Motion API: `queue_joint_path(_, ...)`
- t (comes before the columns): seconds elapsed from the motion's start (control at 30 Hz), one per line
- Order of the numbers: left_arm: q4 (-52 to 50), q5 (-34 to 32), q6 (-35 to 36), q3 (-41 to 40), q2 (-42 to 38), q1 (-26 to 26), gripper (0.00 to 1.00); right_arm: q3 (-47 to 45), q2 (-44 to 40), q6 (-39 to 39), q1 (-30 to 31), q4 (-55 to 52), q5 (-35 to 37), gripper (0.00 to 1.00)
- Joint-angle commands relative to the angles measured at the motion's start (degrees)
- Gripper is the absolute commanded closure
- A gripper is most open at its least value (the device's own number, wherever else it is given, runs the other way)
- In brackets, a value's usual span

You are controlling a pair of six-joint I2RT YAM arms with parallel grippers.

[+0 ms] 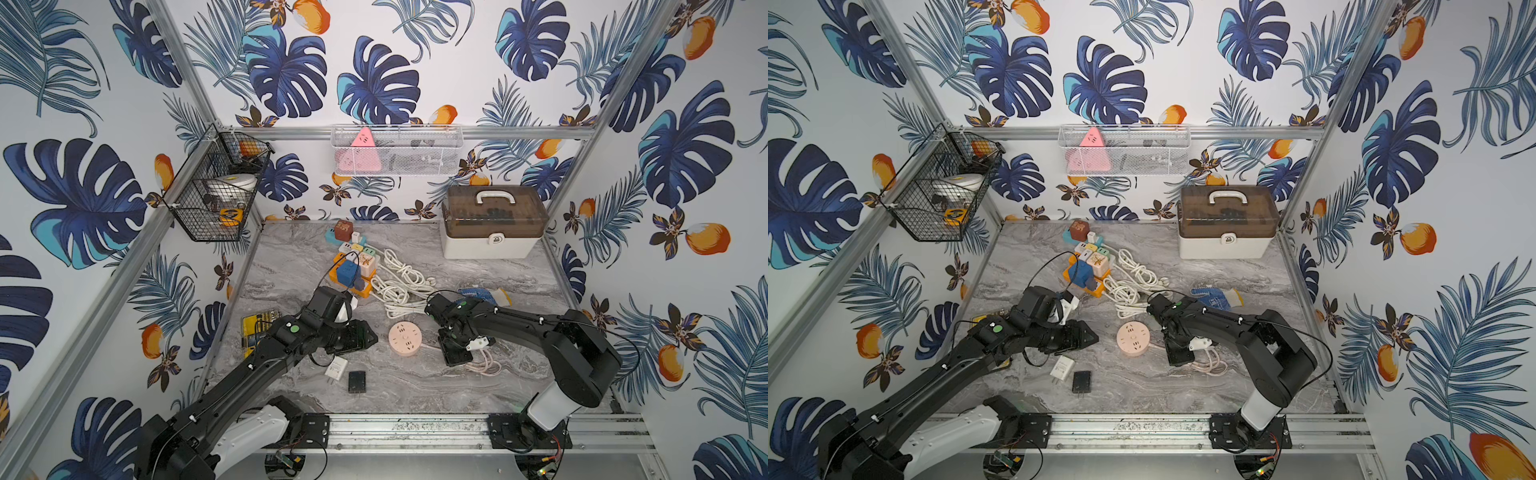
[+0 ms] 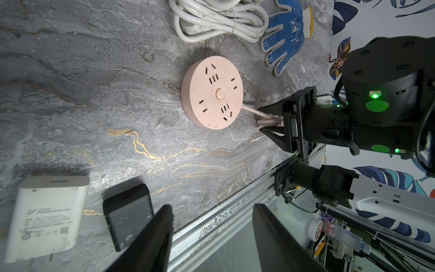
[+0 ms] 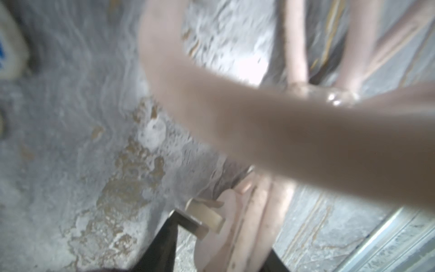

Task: Pull the plug off the socket
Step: Move the socket to the center of the board.

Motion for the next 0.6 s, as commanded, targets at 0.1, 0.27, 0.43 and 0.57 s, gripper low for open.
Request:
queue_joint_path(0.1, 1.14, -0.92, -0.18, 0.38, 0.33, -0.04, 0.39, 0.65, -2.46, -4.00, -7.06, -9.76, 7.72, 0.77)
queue_joint_path(0.27, 1.95, -1.18, -0.35, 0.56, 1.32, -0.07, 0.39, 4.41, -2.11, -27.87, -15.28, -17.16, 12.32, 0.91)
queue_joint_path(0.43, 2.89, -1.61, -0.84, 0.51, 2.35, -0.15, 0.39, 5.11, -2.47, -43.43, -20.86, -23.14, 17.95, 0.99)
queue_joint_path(0.57, 2.97, -2.55, -0.87, 0.79, 3.54, -0.08, 0.39, 5.72, -3.38, -49.99, -24.53, -26.28, 24.18, 0.99)
